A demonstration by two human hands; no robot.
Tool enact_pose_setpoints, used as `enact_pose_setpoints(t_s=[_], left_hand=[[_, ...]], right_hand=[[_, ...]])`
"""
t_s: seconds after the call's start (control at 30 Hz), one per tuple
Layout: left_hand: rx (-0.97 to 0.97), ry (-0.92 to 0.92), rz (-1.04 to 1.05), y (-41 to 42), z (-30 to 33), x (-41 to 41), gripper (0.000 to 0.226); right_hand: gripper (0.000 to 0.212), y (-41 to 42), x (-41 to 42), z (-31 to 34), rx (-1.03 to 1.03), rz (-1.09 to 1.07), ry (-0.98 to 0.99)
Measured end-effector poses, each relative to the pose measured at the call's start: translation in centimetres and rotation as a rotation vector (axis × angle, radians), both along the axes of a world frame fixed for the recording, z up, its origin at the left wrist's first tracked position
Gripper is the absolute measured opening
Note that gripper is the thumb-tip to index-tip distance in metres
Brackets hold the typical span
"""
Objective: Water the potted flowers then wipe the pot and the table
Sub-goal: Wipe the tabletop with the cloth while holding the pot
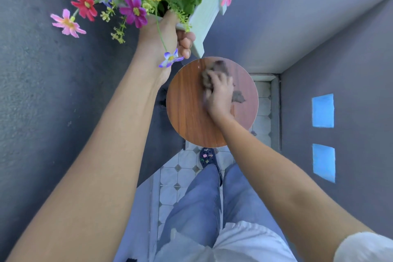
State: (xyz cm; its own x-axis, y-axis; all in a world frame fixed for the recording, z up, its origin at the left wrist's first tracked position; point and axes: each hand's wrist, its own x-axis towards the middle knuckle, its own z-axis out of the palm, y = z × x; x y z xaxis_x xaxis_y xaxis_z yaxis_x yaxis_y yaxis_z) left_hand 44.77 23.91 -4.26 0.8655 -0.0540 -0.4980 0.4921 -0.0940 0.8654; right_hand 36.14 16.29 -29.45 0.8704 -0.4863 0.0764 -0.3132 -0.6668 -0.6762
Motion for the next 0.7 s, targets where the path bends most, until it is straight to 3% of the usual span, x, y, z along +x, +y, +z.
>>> enact_pose_setpoints(t_s=[0.13, 0.23, 0.33, 0.43, 0.5, 0.6, 0.7], left_hand=[[0.009, 0.043, -0.014, -0.1, -0.3, -1.2, 0.027], [0.023, 0.055, -0.038, -0.1, -0.7, -3.0, 0.029], [0.052, 0.111, -0.069, 0.1, -2.0, -5.3, 0.029], [0.072, 0.165, -0.077, 0.6, -3.7, -7.3, 0.030], [0.067, 0.194, -0.072, 0.6, -4.5, -8.6, 0.032], [0.087, 0.236, -0.048, 0.4, -5.7, -10.4, 0.034], [0.137, 0.242, -0.018, 0.5, -7.0, -11.9, 0.033]], right_hand=[[0.032, 3.6, -8.3, -0.6, -0.064, 0.598, -0.027], [0.037, 2.4, -12.2, -1.5, -0.097, 0.893, -0.030], [0.040, -2.5, -12.3, -1.4, -0.132, 0.764, -0.058], [0.038, -7.9, -10.6, -1.0, -0.083, 0.271, 0.027], [0.046, -9.1, -10.5, -0.9, -0.054, 0.080, 0.079], [0.047, -7.1, -11.7, -0.4, -0.033, 0.093, 0.085], [0.039, -4.2, -14.6, -0.1, -0.033, 0.297, 0.091]])
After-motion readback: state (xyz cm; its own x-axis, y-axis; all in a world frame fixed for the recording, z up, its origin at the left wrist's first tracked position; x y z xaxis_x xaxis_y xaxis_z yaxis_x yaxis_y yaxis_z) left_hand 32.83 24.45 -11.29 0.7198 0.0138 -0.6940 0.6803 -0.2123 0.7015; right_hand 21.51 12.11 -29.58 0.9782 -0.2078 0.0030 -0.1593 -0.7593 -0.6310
